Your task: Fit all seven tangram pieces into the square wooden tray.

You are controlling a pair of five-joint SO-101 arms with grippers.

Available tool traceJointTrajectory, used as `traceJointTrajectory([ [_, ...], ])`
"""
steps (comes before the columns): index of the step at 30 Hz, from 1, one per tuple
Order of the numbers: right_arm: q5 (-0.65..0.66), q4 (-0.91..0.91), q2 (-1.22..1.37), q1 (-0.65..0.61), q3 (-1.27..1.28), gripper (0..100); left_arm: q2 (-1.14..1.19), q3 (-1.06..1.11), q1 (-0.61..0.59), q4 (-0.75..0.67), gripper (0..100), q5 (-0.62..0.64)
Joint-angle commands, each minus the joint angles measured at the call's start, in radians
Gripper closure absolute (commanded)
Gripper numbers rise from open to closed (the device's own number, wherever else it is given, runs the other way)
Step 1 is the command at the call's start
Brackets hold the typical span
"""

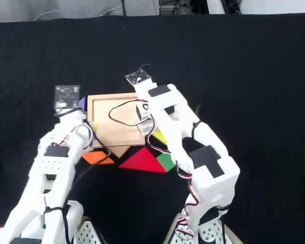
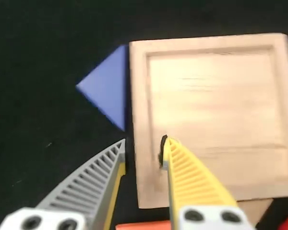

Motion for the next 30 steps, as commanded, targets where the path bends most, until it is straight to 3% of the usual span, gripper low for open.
traceJointTrajectory([
  [1,-0.008,-0.017,0.004,0.04,-0.039,68.0,-0.011,-0.012,-0.007,-0.02,86,-0.037],
  [8,-0.008,-0.009,0.028,0.12,-0.042,68.0,-0.011,-0.062,-0.317,-0.025,86,0.123],
  [13,-0.018,-0.009,-0.018,0.072,-0.042,68.3,-0.011,-0.056,-0.24,-0.021,86,0.101],
  [20,-0.091,-0.052,-0.051,0.055,-0.036,68.1,-0.011,-0.01,-0.047,-0.026,86,-0.092],
  [23,-0.094,-0.06,-0.024,0.052,-0.053,68.0,-0.011,-0.018,-0.088,-0.025,86,-0.094],
  [27,-0.152,-0.052,0.025,0.051,-0.116,68.0,-0.011,-0.058,-0.24,-0.02,86,0.049],
  [30,-0.193,-0.052,0.064,0.051,-0.143,68.0,-0.011,-0.061,-0.289,-0.023,86,0.074],
])
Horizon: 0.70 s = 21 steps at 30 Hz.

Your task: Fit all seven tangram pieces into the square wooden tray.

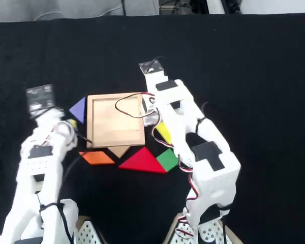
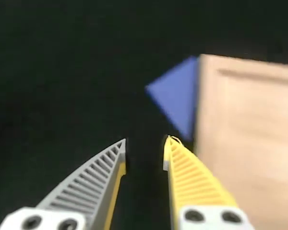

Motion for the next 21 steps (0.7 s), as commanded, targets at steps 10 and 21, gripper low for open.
traceJointTrajectory([
  [10,-0.103,-0.012,0.045,-0.008,-0.074,68.0,-0.009,-0.015,0.18,-0.02,86,-0.123],
  [21,-0.147,-0.018,0.051,-0.028,-0.096,56.6,-0.06,0.059,0.117,-0.118,86,-0.083],
])
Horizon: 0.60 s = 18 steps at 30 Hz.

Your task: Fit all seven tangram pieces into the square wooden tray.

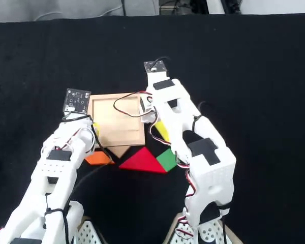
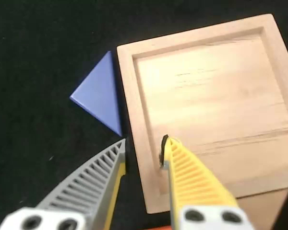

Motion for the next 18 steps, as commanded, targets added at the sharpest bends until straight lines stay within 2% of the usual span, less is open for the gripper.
traceJointTrajectory([
  [1,-0.009,-0.018,-0.007,-0.017,-0.05,57.2,-0.086,-0.005,-0.145,-0.018,86,0.123],
  [3,-0.014,-0.018,-0.007,-0.015,-0.05,59.1,-0.143,0.013,-0.193,-0.015,86,0.175],
  [8,-0.015,-0.034,-0.012,-0.011,-0.047,63.3,-0.296,0.099,-0.194,-0.023,86,0.178],
  [14,-0.064,-0.052,-0.007,-0.009,-0.047,63.4,-0.433,0.173,-0.136,-0.017,86,0.146],
  [18,-0.069,-0.049,-0.007,-0.009,-0.042,63.4,-0.387,0.159,-0.104,-0.015,86,0.101],
])
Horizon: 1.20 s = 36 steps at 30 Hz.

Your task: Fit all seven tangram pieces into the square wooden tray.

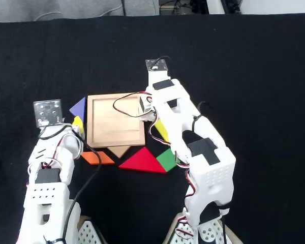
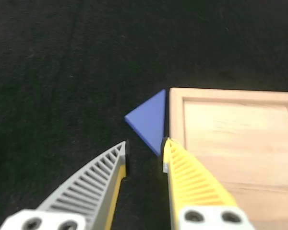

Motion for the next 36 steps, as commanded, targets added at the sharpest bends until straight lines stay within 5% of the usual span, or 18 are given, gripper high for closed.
traceJointTrajectory([
  [1,-0.014,-0.012,-0.007,-0.009,-0.042,63.5,0.055,-0.048,0.038,-0.014,86,-0.028],
  [10,-0.014,-0.009,-0.007,-0.008,-0.041,64.1,0.557,-0.326,-0.027,0.011,86,0.008],
  [22,-0.012,-0.011,-0.005,-0.008,-0.041,91.0,0.582,-0.378,-0.064,0.071,86,0.068],
  [28,0.005,0.009,-0.013,0.041,-0.031,91.0,0.582,-0.378,-0.064,0.071,86,0.068],
  [31,0.141,0.101,-0.027,0.063,-0.064,89.3,0.582,-0.378,-0.064,0.071,86,0.068],
  [36,0.45,0.292,-0.17,0.064,-0.056,63.6,0.582,-0.375,-0.035,0.069,86,0.066],
])
